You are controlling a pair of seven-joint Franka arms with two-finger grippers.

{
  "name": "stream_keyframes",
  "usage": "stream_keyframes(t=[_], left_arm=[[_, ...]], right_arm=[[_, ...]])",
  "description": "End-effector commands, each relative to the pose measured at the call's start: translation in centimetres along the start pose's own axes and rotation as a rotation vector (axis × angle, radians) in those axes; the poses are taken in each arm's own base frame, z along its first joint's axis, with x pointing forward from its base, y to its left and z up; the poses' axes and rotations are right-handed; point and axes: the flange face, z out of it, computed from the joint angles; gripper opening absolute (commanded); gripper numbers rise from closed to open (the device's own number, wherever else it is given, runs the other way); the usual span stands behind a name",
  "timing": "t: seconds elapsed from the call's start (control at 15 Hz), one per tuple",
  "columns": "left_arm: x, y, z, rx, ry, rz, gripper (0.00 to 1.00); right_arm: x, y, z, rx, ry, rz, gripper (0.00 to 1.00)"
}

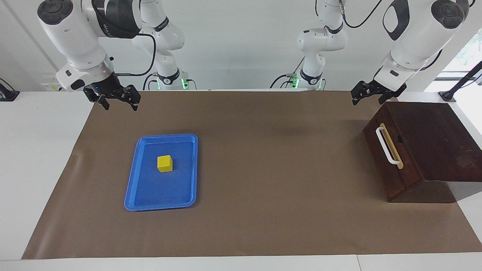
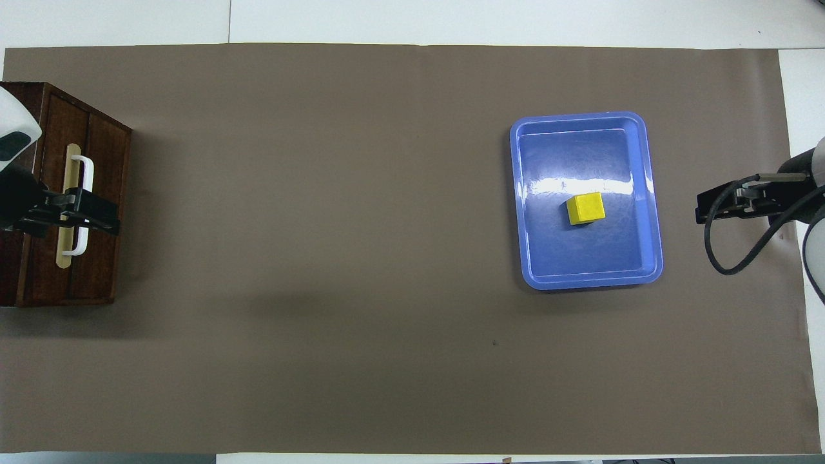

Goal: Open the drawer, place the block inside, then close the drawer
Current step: 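Pull the drawer open with the left gripper while the right gripper reaches the tray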

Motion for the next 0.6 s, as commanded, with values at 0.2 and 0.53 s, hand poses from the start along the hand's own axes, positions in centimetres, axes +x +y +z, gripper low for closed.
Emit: stream_keyframes(t=[0.2, 0.53], left_arm=[[0.24, -0.28, -0.42, -0.010, 0.003, 0.010, 1.00], [0.54, 0.05, -0.74, -0.008, 0.047, 0.016, 1.00]], right_arm=[[-0.49, 0.46, -0.51, 0.001, 0.020, -0.020, 1.00], [-0.21, 0.89, -0.45, 0.008, 0.056, 0.021, 1.00]])
